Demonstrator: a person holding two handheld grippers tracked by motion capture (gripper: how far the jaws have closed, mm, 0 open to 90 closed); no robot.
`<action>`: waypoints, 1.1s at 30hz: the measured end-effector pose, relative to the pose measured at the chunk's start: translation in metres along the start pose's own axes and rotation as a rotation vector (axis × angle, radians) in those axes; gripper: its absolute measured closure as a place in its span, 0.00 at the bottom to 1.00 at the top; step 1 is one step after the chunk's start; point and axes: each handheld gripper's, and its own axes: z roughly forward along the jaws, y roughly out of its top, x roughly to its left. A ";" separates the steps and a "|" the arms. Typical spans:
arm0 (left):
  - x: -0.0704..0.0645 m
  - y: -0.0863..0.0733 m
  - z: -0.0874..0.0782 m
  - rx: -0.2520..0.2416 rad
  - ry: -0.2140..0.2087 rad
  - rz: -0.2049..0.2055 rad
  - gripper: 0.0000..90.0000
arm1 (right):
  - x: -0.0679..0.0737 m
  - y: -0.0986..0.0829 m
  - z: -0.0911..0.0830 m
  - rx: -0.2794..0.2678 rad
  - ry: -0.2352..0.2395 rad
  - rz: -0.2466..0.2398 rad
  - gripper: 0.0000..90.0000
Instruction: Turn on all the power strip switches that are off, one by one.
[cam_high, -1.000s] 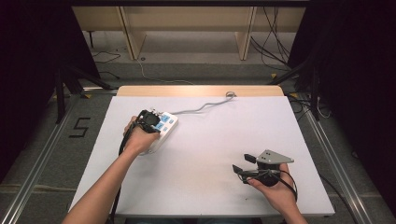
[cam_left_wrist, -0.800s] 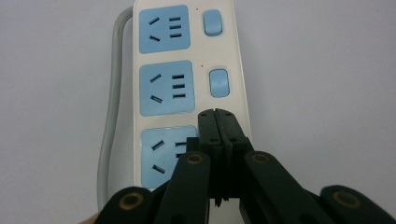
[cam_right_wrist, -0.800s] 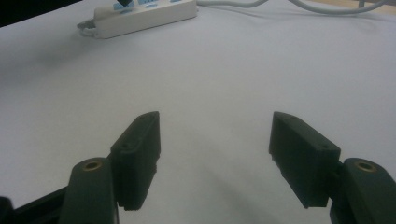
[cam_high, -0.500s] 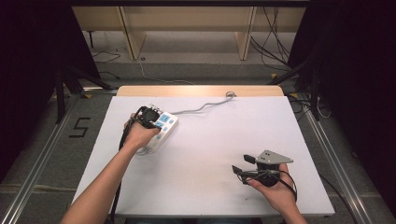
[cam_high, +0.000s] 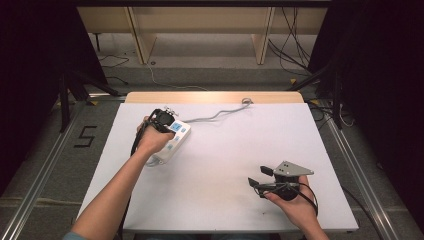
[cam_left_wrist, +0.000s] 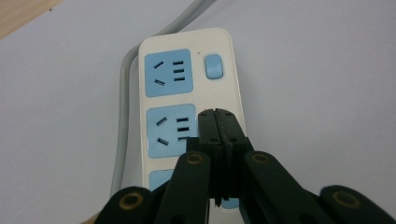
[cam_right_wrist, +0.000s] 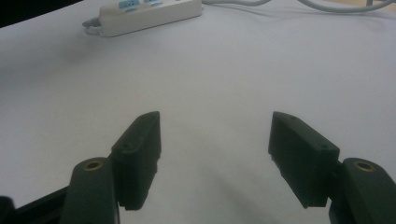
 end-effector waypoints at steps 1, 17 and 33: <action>0.000 0.001 0.001 -0.001 0.001 0.002 1.00 | 0.000 0.000 0.000 0.000 0.000 0.000 0.39; 0.000 0.005 0.006 0.015 -0.002 -0.003 1.00 | 0.000 0.000 0.001 -0.001 0.008 0.010 0.39; -0.001 0.017 0.005 0.002 0.004 0.005 1.00 | 0.000 0.000 0.000 0.004 0.009 0.006 0.39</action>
